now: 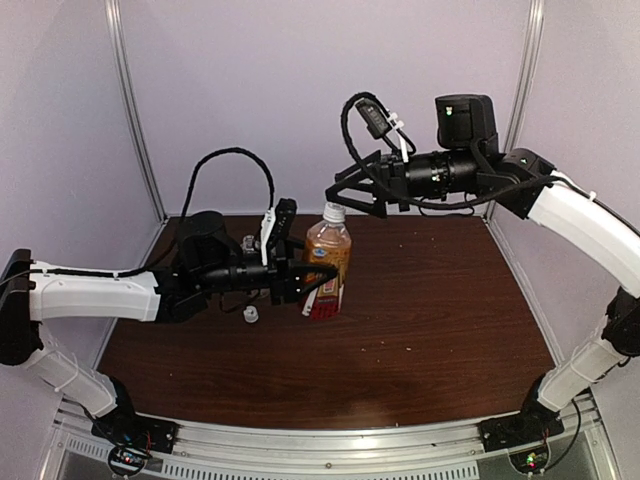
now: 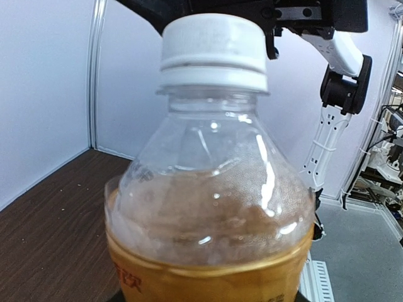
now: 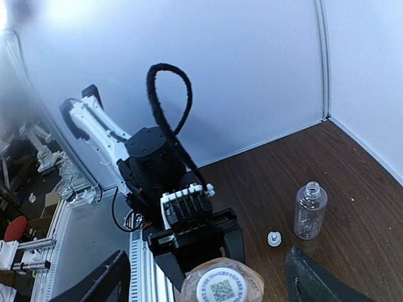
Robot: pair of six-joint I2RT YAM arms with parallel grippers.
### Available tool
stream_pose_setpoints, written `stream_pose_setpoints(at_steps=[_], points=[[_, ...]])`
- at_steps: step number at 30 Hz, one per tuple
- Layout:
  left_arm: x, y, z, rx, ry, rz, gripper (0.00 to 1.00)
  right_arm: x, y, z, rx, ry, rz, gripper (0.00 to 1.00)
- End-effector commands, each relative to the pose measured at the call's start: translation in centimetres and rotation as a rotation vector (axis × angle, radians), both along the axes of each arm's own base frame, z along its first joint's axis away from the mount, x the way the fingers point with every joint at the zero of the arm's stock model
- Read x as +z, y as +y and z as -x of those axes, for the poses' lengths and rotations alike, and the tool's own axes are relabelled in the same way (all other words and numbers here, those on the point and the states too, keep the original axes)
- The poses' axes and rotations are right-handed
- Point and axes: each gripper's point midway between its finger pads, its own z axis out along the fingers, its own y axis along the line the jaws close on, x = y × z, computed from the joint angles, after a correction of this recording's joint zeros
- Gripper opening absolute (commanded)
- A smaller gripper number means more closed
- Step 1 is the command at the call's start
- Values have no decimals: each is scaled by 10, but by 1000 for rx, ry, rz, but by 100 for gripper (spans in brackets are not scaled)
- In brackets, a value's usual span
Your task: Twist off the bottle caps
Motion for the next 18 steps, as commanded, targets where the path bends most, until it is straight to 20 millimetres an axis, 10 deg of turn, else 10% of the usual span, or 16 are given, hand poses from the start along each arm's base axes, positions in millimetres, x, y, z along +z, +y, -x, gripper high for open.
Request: stream_pose_setpoints(at_steps=[1,18], points=[[26,3,-8,53,-54,46,18,11,-14,-35,-259,60,-9,85],[20,7,-22,139,-40,10,18,-23,5,-40,-297,181,34,85]])
